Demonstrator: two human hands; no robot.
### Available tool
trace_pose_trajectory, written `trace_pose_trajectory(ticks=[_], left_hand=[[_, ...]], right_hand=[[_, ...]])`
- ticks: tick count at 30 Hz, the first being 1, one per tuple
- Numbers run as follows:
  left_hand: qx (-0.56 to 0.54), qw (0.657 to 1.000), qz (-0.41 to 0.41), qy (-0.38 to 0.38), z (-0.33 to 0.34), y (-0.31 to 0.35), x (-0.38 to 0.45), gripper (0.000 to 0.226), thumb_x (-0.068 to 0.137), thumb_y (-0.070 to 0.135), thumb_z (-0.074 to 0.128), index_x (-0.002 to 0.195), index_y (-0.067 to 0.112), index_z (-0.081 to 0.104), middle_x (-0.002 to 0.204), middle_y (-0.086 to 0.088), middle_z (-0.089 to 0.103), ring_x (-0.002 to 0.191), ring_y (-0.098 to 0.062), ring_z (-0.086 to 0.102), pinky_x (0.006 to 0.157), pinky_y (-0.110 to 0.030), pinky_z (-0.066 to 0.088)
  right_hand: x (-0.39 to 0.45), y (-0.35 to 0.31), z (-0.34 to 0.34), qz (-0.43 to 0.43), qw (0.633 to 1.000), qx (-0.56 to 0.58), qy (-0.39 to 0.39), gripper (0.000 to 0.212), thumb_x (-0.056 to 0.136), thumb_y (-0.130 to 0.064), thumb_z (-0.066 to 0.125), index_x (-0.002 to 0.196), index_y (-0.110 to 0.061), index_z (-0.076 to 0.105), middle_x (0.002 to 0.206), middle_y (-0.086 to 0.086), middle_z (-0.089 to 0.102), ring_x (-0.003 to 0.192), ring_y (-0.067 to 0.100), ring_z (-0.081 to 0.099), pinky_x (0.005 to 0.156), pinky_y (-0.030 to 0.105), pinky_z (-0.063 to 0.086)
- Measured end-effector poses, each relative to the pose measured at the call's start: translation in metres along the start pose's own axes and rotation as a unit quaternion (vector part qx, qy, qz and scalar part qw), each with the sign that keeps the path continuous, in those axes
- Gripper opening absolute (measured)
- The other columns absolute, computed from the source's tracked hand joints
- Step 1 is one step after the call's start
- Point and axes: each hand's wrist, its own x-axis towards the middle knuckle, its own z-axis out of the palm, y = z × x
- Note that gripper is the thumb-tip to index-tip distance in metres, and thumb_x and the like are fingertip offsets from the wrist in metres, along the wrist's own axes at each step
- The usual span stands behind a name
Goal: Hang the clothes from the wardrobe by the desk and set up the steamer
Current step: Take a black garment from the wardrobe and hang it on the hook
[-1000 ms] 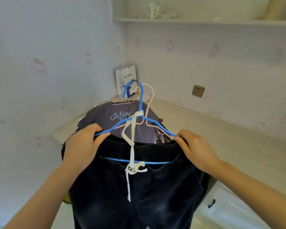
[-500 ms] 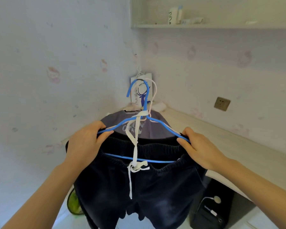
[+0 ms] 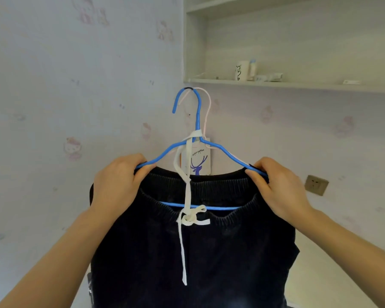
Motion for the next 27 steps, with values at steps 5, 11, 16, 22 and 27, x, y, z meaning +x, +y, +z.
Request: trace_pose_trajectory(ticks=[5, 11, 16, 22, 27], left_hand=[[0.017, 1.0, 0.023, 0.01, 0.025, -0.026, 0.039, 0.031, 0.094, 0.048, 0.047, 0.076, 0.024, 0.056, 0.068, 0.007, 0.053, 0.067, -0.02, 0.05, 0.053, -0.032, 0.037], [0.012, 0.999, 0.025, -0.024, 0.068, -0.048, 0.082, 0.034, 0.094, 0.048, 0.048, 0.074, 0.021, 0.055, 0.062, 0.004, 0.051, 0.061, -0.021, 0.049, 0.049, -0.029, 0.029], [-0.001, 0.999, 0.006, -0.044, 0.115, -0.063, 0.118, 0.036, 0.094, 0.048, 0.049, 0.071, 0.021, 0.054, 0.059, 0.003, 0.051, 0.058, -0.02, 0.049, 0.049, -0.03, 0.032], [0.0, 0.996, -0.043, -0.081, 0.199, -0.093, 0.163, 0.041, 0.089, 0.053, 0.055, 0.065, 0.02, 0.052, 0.055, 0.001, 0.05, 0.057, -0.019, 0.049, 0.049, -0.03, 0.03], [0.016, 0.983, -0.101, -0.155, 0.281, -0.122, 0.178, 0.041, 0.087, 0.056, 0.056, 0.067, 0.021, 0.055, 0.058, 0.003, 0.053, 0.06, -0.02, 0.051, 0.05, -0.029, 0.031]], right_hand=[[0.041, 0.004, 0.028, 0.023, 0.999, 0.033, 0.024, 0.019, 0.091, -0.044, 0.054, 0.086, -0.027, 0.059, 0.08, -0.013, 0.059, 0.071, 0.008, 0.055, 0.062, 0.029, 0.045], [0.085, 0.018, 0.066, 0.061, 0.997, 0.035, 0.014, 0.019, 0.09, -0.043, 0.059, 0.082, -0.026, 0.063, 0.076, -0.012, 0.062, 0.071, 0.008, 0.057, 0.06, 0.028, 0.045], [0.131, 0.043, 0.105, 0.078, 0.996, 0.051, 0.015, 0.018, 0.086, -0.043, 0.064, 0.078, -0.026, 0.064, 0.073, -0.012, 0.063, 0.07, 0.009, 0.058, 0.061, 0.032, 0.048], [0.183, 0.097, 0.181, 0.072, 0.996, 0.042, -0.019, 0.019, 0.089, -0.044, 0.059, 0.08, -0.028, 0.061, 0.075, -0.012, 0.062, 0.071, 0.01, 0.057, 0.06, 0.03, 0.043], [0.21, 0.147, 0.266, 0.07, 0.994, 0.03, -0.075, 0.019, 0.091, -0.047, 0.054, 0.083, -0.03, 0.057, 0.075, -0.013, 0.06, 0.069, 0.01, 0.056, 0.058, 0.027, 0.038]])
